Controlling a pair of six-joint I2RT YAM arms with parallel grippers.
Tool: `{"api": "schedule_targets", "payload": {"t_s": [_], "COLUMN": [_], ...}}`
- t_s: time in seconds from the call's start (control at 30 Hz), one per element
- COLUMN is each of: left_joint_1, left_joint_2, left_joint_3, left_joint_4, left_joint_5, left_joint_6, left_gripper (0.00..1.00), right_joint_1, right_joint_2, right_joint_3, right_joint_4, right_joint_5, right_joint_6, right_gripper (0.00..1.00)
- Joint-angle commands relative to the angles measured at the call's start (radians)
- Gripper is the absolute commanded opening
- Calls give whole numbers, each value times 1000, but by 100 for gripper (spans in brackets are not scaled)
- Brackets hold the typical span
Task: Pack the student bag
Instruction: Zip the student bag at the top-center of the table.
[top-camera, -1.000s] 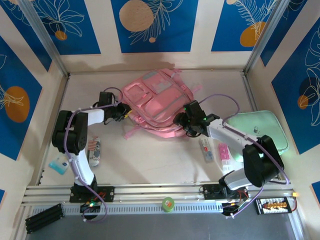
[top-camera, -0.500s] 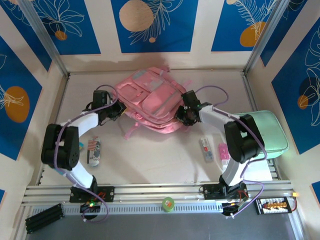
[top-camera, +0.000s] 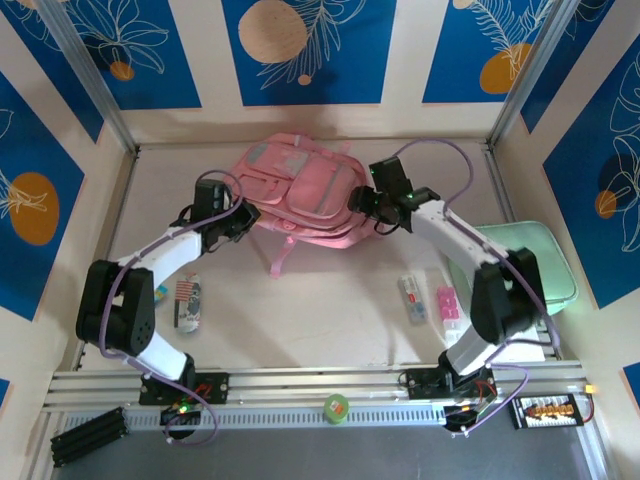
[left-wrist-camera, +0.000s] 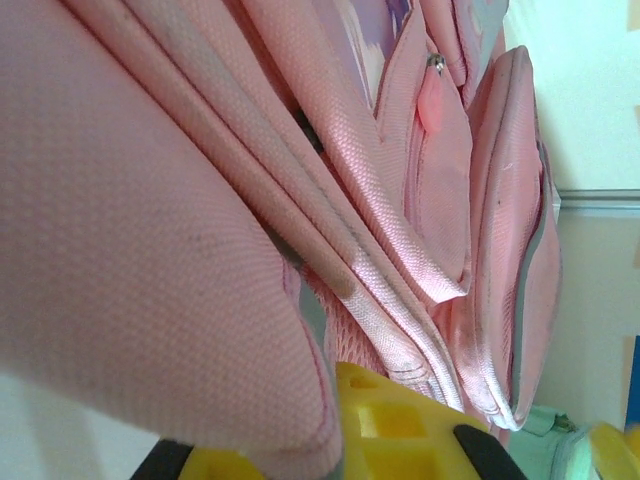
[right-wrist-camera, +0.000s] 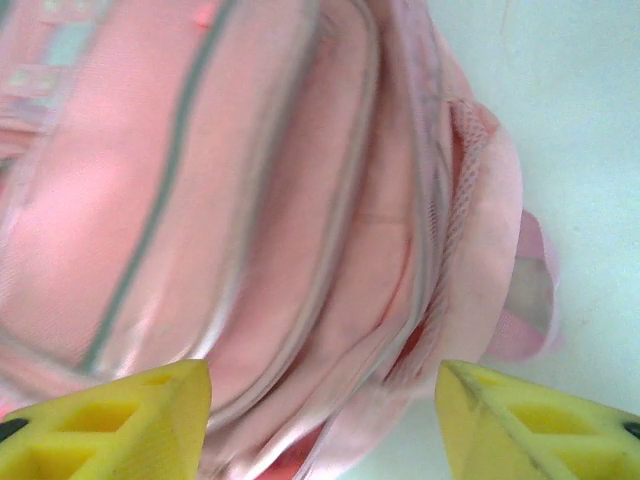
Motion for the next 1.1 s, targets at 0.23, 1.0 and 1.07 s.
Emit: {"api": "schedule_targets", "payload": {"t_s": [0.23, 1.0, 1.07], "left_joint_1": [-109, -159, -158], "left_joint_2": [-107, -109, -110], "left_joint_3": [50, 61, 62], "left_joint_4": [26, 21, 17], "left_joint_5": [-113, -127, -129], "left_joint_6": [-73, -8, -6], "left_gripper": [0, 0, 0], "right_joint_1": [311, 390, 390], "right_joint_2": [-47, 332, 336], "right_joint_3": [-21, 306, 309], "right_joint_4": [-61, -159, -156], "right_joint_5": [123, 168, 173], "right_joint_6": [109, 113, 117], "right_gripper": [49, 27, 26]}}
